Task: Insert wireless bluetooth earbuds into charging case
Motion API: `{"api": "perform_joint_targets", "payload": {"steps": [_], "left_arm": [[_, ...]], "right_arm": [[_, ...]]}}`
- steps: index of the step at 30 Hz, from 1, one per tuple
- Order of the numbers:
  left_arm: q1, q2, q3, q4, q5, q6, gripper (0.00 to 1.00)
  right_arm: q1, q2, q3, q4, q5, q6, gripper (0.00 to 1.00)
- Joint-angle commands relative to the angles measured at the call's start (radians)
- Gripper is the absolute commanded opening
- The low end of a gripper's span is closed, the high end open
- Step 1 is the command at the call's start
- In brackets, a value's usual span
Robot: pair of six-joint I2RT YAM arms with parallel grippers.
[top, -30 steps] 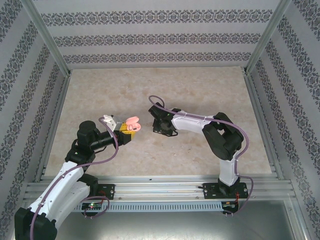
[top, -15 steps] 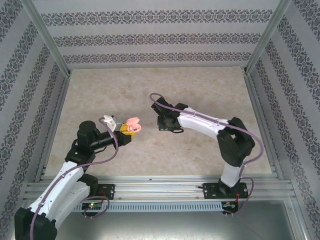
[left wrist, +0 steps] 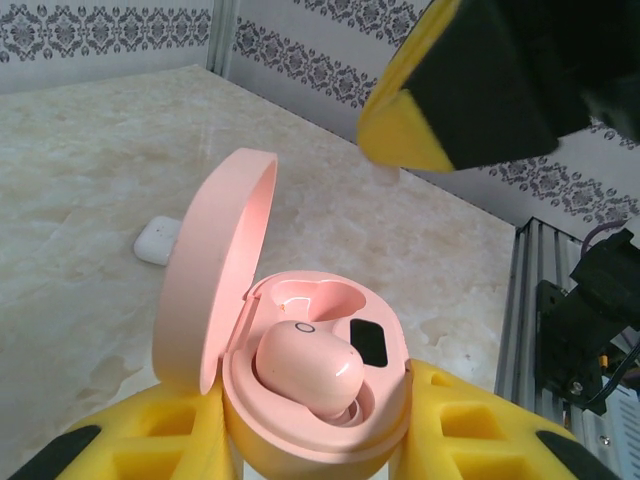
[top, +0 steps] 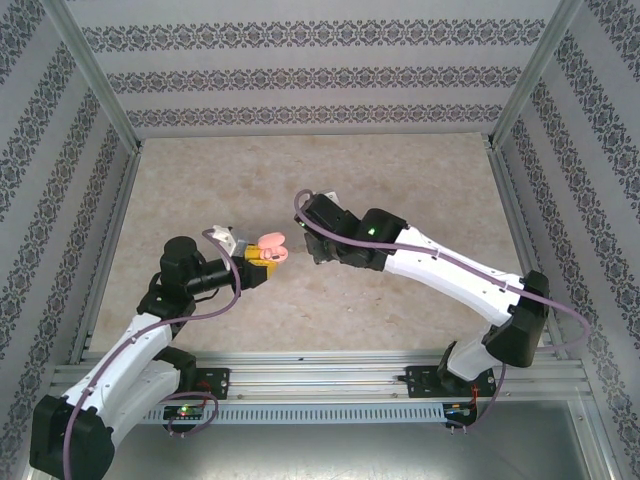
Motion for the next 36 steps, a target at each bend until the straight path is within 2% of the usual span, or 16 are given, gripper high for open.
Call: {"api": "perform_joint_targets", "payload": {"steps": [1, 7, 15, 36], "left_arm": [[-0.018, -0.003, 0.016, 0.079, 0.026, -0.032, 0.20], [-0.027, -0.004, 0.010, 0.090, 0.024, -0.042, 0.20], [-0.035, -0.004, 0.016, 0.087, 0.041, -0.045, 0.20], [-0.035, -0.030, 0.008, 0.072, 0.051, -0.049, 0.20]], "right_arm": [[0.050, -0.014, 0.051, -0.045, 0.047, -0.037, 0.17], [0.132, 0.060, 0.189, -0.066, 0.081, -0.098, 0.17], [0.146, 0.162, 0.299, -0.072, 0.037, -0.165, 0.18], [0.131, 0.224, 0.306, -0.127, 0.026, -0.189, 0.18]]}}
